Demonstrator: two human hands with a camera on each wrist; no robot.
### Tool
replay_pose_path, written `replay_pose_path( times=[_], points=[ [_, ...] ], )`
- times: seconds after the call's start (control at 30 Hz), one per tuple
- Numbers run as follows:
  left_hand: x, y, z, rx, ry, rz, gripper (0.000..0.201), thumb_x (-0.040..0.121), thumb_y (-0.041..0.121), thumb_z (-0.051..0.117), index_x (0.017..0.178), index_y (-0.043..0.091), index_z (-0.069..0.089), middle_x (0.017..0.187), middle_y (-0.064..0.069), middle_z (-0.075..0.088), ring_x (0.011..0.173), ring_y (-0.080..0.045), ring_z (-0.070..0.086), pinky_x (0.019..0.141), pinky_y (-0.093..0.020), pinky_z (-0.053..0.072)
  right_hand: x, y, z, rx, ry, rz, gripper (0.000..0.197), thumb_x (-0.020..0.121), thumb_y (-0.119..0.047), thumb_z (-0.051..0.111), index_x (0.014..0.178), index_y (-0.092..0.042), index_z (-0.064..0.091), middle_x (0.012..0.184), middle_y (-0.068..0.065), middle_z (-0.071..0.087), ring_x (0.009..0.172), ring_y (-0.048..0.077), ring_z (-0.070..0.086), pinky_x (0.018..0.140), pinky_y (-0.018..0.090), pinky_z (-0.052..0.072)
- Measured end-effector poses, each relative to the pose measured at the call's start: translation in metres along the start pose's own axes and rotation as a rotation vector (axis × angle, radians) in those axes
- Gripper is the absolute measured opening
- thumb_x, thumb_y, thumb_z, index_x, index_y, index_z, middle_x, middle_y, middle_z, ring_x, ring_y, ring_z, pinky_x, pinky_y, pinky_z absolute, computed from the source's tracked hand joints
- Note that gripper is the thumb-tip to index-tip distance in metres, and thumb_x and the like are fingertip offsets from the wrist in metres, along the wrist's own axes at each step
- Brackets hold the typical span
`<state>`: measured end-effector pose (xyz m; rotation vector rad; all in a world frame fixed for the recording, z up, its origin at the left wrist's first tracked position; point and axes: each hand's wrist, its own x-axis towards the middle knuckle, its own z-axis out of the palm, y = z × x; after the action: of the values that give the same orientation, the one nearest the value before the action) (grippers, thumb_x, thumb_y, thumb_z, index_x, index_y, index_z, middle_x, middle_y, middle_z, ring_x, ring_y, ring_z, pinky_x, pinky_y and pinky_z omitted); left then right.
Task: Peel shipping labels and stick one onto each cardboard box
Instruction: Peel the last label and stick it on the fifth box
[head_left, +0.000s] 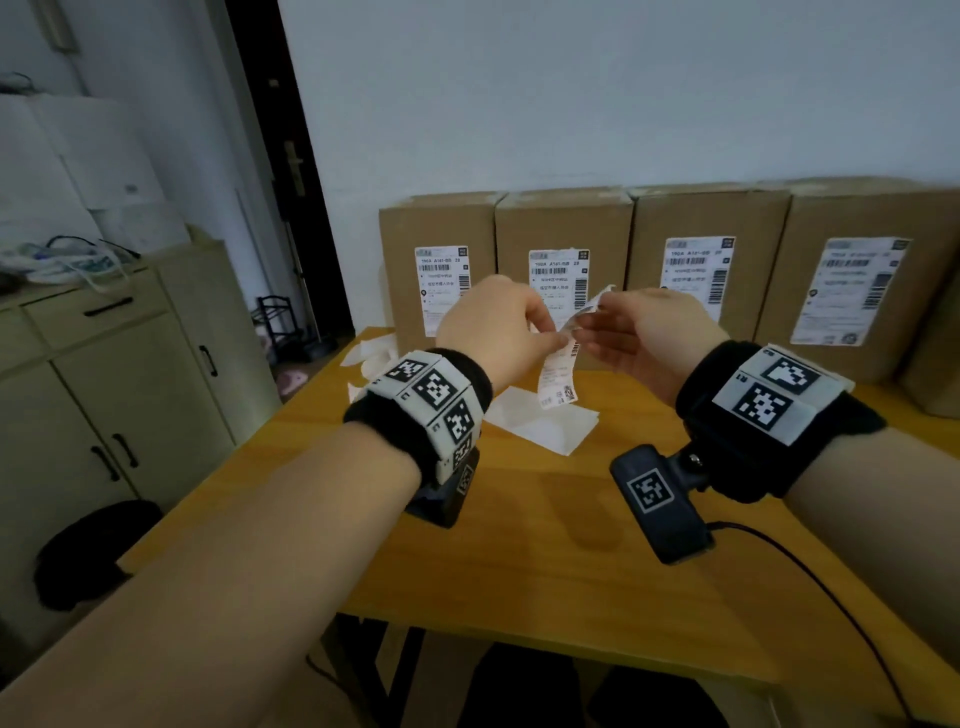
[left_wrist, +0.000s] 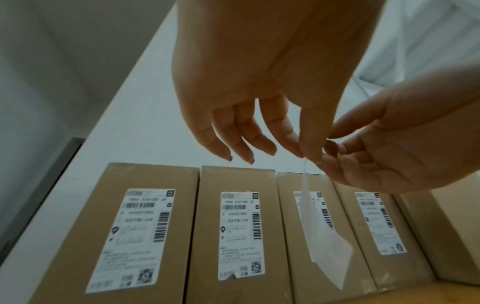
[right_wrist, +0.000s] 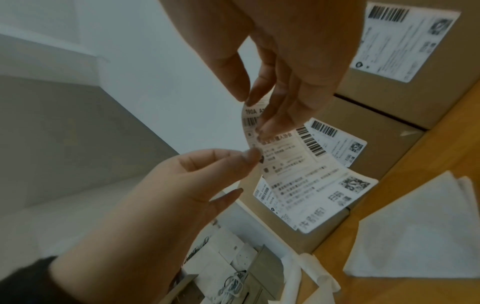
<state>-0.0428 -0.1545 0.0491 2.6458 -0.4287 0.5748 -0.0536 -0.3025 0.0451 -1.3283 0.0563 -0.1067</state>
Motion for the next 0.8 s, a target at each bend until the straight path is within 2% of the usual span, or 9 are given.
replay_pose_path(
  times=[0.1, 0.2, 0.3, 0.4, 0.53, 0.6, 0.67, 0.73, 0.8],
  points=[
    [-0.002, 0.022, 0.002, 0.06, 0.047, 0.042, 0.018, 0.081, 0.049, 0.064, 0.08, 0.031, 0.065, 0.109, 0.004, 0.056, 0.101, -0.016, 0.055, 0.081, -0.034, 0.05, -0.009, -0.01, -0.019, 0.018, 0.024, -0.005, 0.008, 0.094, -0.01, 0.051, 0.09, -0.004, 0.055, 0.078, 0.012, 0.064, 0.067, 0.02, 0.063, 0.059, 0.025, 0.052],
    [-0.001, 0.045, 0.004, 0.104, 0.078, 0.105, 0.025, 0.08, 0.053, 0.062, 0.09, 0.031, 0.068, 0.114, 0.005, 0.057, 0.105, -0.015, 0.055, 0.077, -0.029, 0.045, -0.016, -0.019, -0.04, 0.07, 0.058, 0.005, 0.007, 0.092, -0.011, 0.054, 0.09, -0.005, 0.056, 0.075, 0.01, 0.063, 0.065, 0.019, 0.063, 0.055, 0.023, 0.052],
    [0.004, 0.068, 0.008, 0.083, 0.082, 0.156, 0.019, 0.085, 0.045, 0.061, 0.09, 0.029, 0.07, 0.11, 0.007, 0.059, 0.1, -0.013, 0.057, 0.07, -0.026, 0.04, -0.023, -0.027, -0.061, 0.095, 0.086, 0.002, 0.01, 0.091, -0.01, 0.056, 0.097, -0.003, 0.058, 0.075, 0.009, 0.064, 0.061, 0.017, 0.063, 0.053, 0.023, 0.052],
    [0.011, 0.093, 0.018, 0.079, 0.045, 0.189, 0.017, 0.086, 0.041, 0.062, 0.085, 0.027, 0.071, 0.105, 0.007, 0.058, 0.093, -0.012, 0.057, 0.068, -0.028, 0.046, -0.029, -0.035, -0.084, 0.081, 0.115, -0.013, 0.015, 0.091, -0.01, 0.057, 0.102, -0.001, 0.059, 0.078, 0.009, 0.065, 0.061, 0.016, 0.063, 0.055, 0.023, 0.052],
    [0.024, 0.129, 0.031, 0.069, 0.008, 0.232, 0.017, 0.084, 0.04, 0.064, 0.081, 0.025, 0.072, 0.098, 0.005, 0.063, 0.084, -0.016, 0.061, 0.071, -0.035, 0.055, -0.037, -0.049, -0.117, 0.096, 0.162, -0.036, 0.007, 0.093, -0.009, 0.053, 0.088, -0.004, 0.055, 0.078, 0.009, 0.062, 0.066, 0.016, 0.058, 0.063, 0.024, 0.049],
    [0.031, 0.145, 0.037, 0.058, -0.006, 0.242, 0.017, 0.085, 0.04, 0.064, 0.084, 0.025, 0.071, 0.102, 0.004, 0.061, 0.086, -0.015, 0.059, 0.073, -0.032, 0.053, -0.039, -0.057, -0.134, 0.125, 0.203, -0.058, 0.006, 0.092, -0.01, 0.055, 0.092, -0.004, 0.056, 0.077, 0.008, 0.062, 0.065, 0.016, 0.059, 0.06, 0.023, 0.05],
    [0.039, 0.159, 0.042, 0.044, -0.045, 0.252, 0.018, 0.086, 0.039, 0.062, 0.088, 0.024, 0.071, 0.111, 0.003, 0.061, 0.092, -0.015, 0.058, 0.07, -0.026, 0.045, -0.039, -0.064, -0.153, 0.149, 0.249, -0.08, 0.014, 0.09, -0.012, 0.058, 0.101, -0.004, 0.057, 0.08, 0.008, 0.063, 0.064, 0.015, 0.06, 0.054, 0.021, 0.05],
    [0.045, 0.169, 0.047, -0.05, -0.107, 0.23, 0.019, 0.089, 0.037, 0.06, 0.09, 0.021, 0.071, 0.115, 0.003, 0.063, 0.091, -0.012, 0.058, 0.067, -0.021, 0.039, -0.038, -0.071, -0.172, 0.131, 0.304, -0.097, 0.015, 0.091, -0.014, 0.058, 0.103, -0.004, 0.058, 0.079, 0.007, 0.063, 0.062, 0.014, 0.059, 0.054, 0.022, 0.05],
    [0.054, 0.185, 0.056, -0.201, -0.166, 0.196, 0.021, 0.09, 0.033, 0.059, 0.092, 0.017, 0.071, 0.111, 0.001, 0.067, 0.087, -0.01, 0.058, 0.07, -0.019, 0.039, -0.039, -0.077, -0.195, 0.109, 0.374, -0.127, 0.015, 0.091, -0.015, 0.057, 0.102, -0.004, 0.058, 0.075, 0.006, 0.063, 0.061, 0.013, 0.058, 0.054, 0.022, 0.05]
  ],
)
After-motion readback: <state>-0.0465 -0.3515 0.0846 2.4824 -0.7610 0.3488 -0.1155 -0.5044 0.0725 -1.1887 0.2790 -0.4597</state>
